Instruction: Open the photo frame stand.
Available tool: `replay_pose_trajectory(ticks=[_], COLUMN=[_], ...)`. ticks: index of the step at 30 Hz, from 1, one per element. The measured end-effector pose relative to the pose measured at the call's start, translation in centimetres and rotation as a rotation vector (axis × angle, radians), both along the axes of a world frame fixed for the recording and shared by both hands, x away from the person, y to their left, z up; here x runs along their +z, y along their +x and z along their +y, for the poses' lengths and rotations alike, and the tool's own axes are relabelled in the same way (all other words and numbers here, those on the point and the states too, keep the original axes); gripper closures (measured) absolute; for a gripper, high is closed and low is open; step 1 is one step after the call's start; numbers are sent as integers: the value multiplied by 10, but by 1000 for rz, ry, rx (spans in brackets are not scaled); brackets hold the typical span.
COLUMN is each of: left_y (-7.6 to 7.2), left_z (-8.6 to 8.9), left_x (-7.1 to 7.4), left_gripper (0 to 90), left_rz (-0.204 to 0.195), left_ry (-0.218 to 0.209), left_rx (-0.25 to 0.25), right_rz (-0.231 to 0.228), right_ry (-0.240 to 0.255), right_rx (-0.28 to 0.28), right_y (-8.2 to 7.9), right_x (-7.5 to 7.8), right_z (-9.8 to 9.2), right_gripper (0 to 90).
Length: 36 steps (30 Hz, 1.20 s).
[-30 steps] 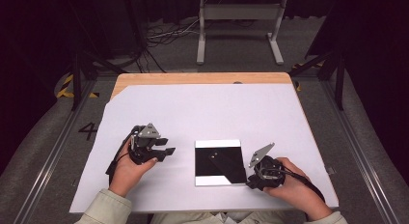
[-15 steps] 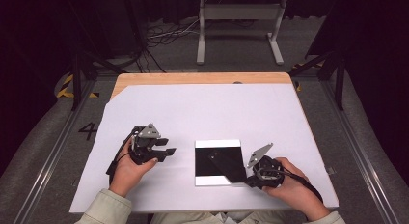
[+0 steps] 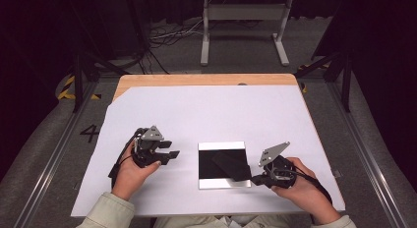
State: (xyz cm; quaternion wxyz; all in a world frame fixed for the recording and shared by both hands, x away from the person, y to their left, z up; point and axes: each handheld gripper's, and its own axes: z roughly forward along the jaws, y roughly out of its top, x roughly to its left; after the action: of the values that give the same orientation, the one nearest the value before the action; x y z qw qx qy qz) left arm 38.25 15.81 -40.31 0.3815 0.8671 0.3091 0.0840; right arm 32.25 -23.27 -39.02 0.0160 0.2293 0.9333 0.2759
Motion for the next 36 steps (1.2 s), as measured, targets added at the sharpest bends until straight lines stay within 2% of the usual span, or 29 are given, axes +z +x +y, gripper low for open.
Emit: replay_pose_trajectory(ticks=[11,14,16,17,18,19,20,22,24,29,36], left_y=[0,-1,0,0,0,0,0,0,0,1,0], left_z=[-1,0,1,2,2,3,5,7,9,8,6], left_x=[-1,-1,-1,-1,-1,-1,-1,-1,-1,-3,-3], left_gripper=[506,504,503,503,504,504,504,503,498,481,477], left_rz=[3,5,5,8,8,10,18,20,17,9,-5], left_ry=[1,-8,-25,-48,-48,-67,-112,-153,-161,-156,-127], left_rx=[-3,-3,-2,-4,-4,-4,-3,6,11,20,16], right_rz=[-79,-91,-94,-98,-107,-107,-113,-124,-129,-137,-131], right_ry=[135,195,219,227,234,234,237,244,252,262,261], right_rx=[-33,-45,-52,-56,-59,-59,-61,-73,-82,-87,-82], right_y=[-2,-1,-1,-1,-1,-1,-1,-2,-2,-3,-3], right_x=[10,11,11,11,12,12,12,12,13,13,13], right_z=[-1,-3,-3,-3,-2,-2,-2,0,1,3,4], right_gripper=[900,900,900,900,900,900,900,900,900,900,900])
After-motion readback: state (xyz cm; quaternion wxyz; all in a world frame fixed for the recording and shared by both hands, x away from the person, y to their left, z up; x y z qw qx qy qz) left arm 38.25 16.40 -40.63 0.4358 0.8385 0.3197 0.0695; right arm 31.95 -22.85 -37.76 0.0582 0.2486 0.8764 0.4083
